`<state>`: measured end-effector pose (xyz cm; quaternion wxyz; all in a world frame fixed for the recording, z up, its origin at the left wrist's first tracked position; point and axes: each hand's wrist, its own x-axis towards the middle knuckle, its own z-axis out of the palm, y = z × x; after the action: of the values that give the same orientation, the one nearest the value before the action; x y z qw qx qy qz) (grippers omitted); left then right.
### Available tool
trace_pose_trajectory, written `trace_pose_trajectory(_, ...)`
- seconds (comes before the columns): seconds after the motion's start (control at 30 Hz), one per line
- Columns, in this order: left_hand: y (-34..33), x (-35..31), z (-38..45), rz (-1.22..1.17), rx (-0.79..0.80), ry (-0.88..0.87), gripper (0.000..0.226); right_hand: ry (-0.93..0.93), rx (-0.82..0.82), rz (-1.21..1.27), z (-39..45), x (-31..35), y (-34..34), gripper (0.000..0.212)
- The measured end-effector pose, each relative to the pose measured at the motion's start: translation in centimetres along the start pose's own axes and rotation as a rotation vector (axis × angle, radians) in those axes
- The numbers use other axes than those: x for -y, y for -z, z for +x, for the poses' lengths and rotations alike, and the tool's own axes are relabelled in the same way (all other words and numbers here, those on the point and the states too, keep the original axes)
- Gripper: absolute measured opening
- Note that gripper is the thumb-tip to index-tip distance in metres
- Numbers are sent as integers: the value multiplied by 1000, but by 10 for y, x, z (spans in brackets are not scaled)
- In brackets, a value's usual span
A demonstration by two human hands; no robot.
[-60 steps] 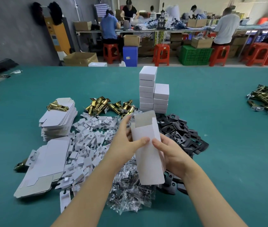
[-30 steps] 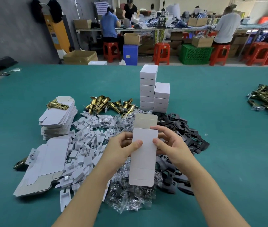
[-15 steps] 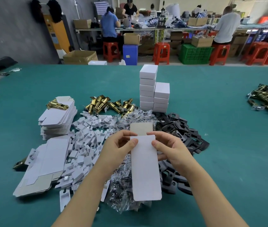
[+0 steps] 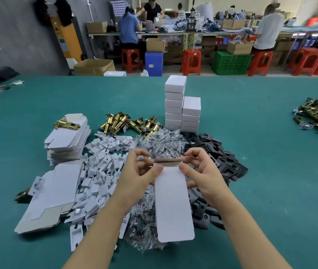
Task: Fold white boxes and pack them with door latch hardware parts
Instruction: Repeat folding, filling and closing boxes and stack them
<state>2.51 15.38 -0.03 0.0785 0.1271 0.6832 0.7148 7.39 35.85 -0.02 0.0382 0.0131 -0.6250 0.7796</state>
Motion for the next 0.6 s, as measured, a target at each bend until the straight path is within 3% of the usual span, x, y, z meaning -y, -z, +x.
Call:
trace_pose_trajectory(0.17, 3, 2, 1, 158, 77, -86, 24, 10, -9, -78, -1, -2, 1, 27)
trace_pose_trajectory(0.3, 0, -1, 0, 147, 55, -48, 10, 3, -33, -99, 0, -4, 0, 22)
trace_pose_trajectory(0.43, -4, -6, 3, 99, 14, 62, 41, 16, -20, -176, 0, -7, -2, 22)
trace_pose_trajectory(0.57, -1, -6, 6, 191, 88, 103, 2, 22, -22, -200, 0, -8, -4, 21)
trace_pose_trajectory(0.6, -1, -5, 6, 202, 108, 100, 8, 19, -25, -167, -1, -7, -4, 17)
